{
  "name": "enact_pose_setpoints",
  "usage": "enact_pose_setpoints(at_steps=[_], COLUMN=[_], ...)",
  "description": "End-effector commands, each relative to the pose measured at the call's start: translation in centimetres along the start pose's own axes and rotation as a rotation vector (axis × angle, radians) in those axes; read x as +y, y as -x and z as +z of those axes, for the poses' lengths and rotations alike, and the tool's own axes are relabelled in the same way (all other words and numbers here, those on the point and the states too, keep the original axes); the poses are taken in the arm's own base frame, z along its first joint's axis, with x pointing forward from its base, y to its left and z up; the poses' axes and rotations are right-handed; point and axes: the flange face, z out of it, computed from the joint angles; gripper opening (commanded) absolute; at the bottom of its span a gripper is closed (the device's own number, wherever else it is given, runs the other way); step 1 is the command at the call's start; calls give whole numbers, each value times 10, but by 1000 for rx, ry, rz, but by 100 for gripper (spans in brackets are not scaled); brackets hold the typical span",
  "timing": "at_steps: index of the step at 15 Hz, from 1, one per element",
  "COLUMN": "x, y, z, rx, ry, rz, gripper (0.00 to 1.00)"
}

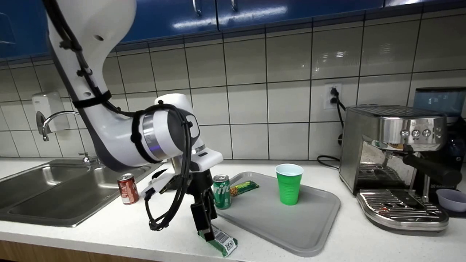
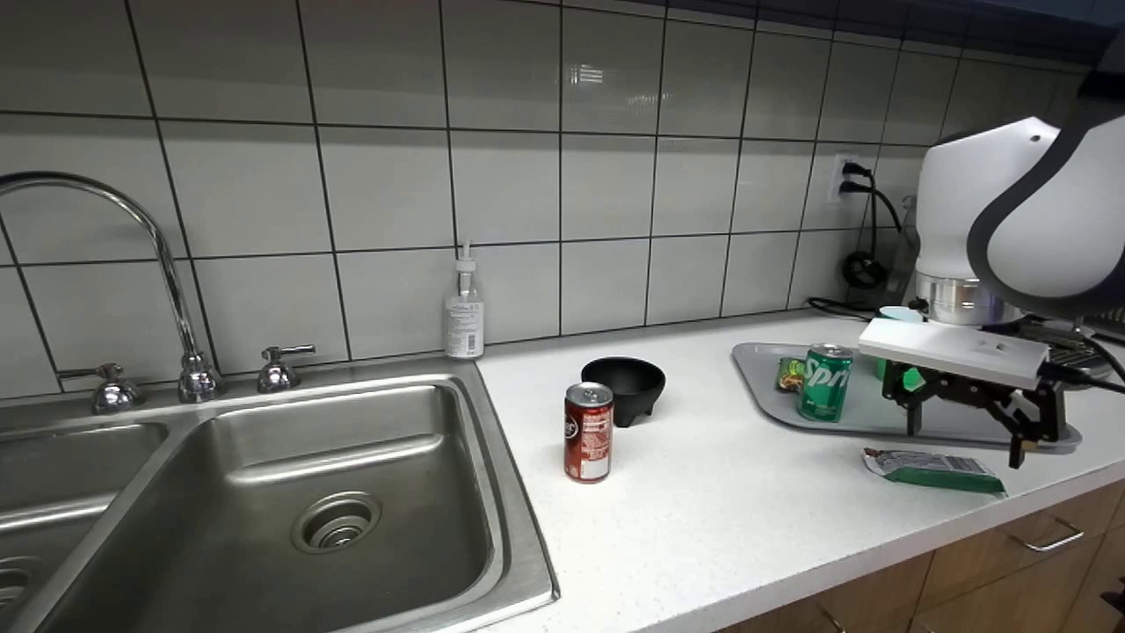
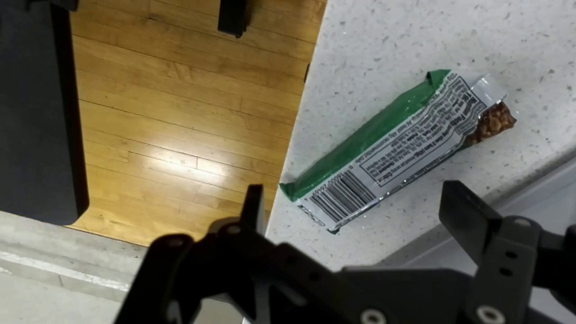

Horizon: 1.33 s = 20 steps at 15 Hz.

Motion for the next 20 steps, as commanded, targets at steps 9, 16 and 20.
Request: enact_pose_setpoints(at_steps=[9,16,20], x=[-15,-17,-20], y=[5,-4,-7], z=[22,26,28], rx=[15,16,16], ry=[28,31,26], rz=[86,122,145], gripper=[100,100,100])
